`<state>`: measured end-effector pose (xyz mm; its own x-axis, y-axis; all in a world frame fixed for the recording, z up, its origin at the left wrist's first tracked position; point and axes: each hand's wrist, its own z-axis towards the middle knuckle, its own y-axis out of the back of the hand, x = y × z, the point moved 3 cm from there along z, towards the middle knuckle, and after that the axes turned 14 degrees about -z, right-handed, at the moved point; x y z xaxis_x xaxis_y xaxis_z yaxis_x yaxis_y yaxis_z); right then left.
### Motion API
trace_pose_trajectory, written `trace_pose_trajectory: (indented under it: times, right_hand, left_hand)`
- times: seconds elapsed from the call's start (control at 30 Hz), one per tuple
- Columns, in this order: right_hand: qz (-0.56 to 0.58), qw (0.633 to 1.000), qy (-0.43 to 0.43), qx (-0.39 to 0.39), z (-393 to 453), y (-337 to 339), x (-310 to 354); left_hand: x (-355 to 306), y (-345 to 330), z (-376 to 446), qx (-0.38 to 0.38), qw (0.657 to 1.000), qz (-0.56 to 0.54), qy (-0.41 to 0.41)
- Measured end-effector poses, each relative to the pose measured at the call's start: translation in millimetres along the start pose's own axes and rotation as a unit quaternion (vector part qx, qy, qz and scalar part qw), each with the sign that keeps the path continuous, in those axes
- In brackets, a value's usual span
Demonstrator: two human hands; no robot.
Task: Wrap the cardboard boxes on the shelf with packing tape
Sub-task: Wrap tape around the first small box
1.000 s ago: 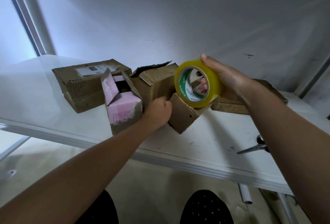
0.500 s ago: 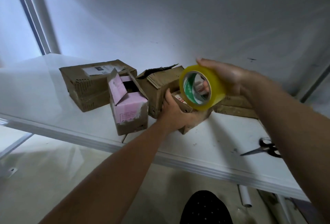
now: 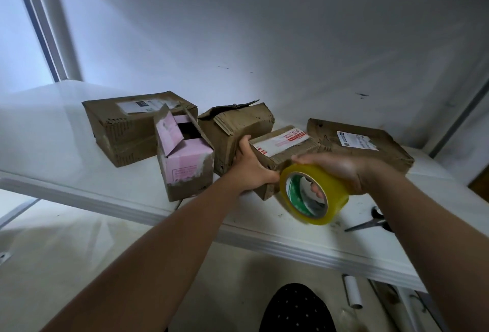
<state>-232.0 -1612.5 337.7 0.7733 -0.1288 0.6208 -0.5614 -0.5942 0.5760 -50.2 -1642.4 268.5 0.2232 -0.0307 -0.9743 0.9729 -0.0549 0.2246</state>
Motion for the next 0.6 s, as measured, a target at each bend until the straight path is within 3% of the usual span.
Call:
trace_pose_trajectory:
  times: [0.13,0.23,0.3,0.4,0.47,0.53,0.6]
  right_hand:
    - [0.0,0.999,0.039,-0.035,-13,-5,3]
    - [0.044,0.99,0.131,-0.038,-26,8,17]
    - [0.111,0.973,0.199,-0.038,-34,17,32]
    - [0.16,0.956,0.233,-0.079,-28,20,47]
    - [0.163,0.953,0.227,-0.12,-18,14,52]
    - [0.198,0.947,0.212,-0.139,-10,8,50]
    - [0.211,0.945,0.206,-0.141,-5,6,47]
  left_hand:
    - [0,1,2,0.042,0.999,-0.021,0.028]
    - [-7,8,4,0.002,0.994,-0.087,0.061]
    - [-3,8,-1,-0.002,0.977,-0.169,0.131]
    - [4,-10,-14,0.058,0.95,-0.215,0.219]
    - [5,-16,-13,0.007,0.972,-0.166,0.165]
    - [4,-14,-17,-0.066,0.988,-0.125,0.053]
    - [7,-9,-28,-0.059,0.991,-0.116,-0.041]
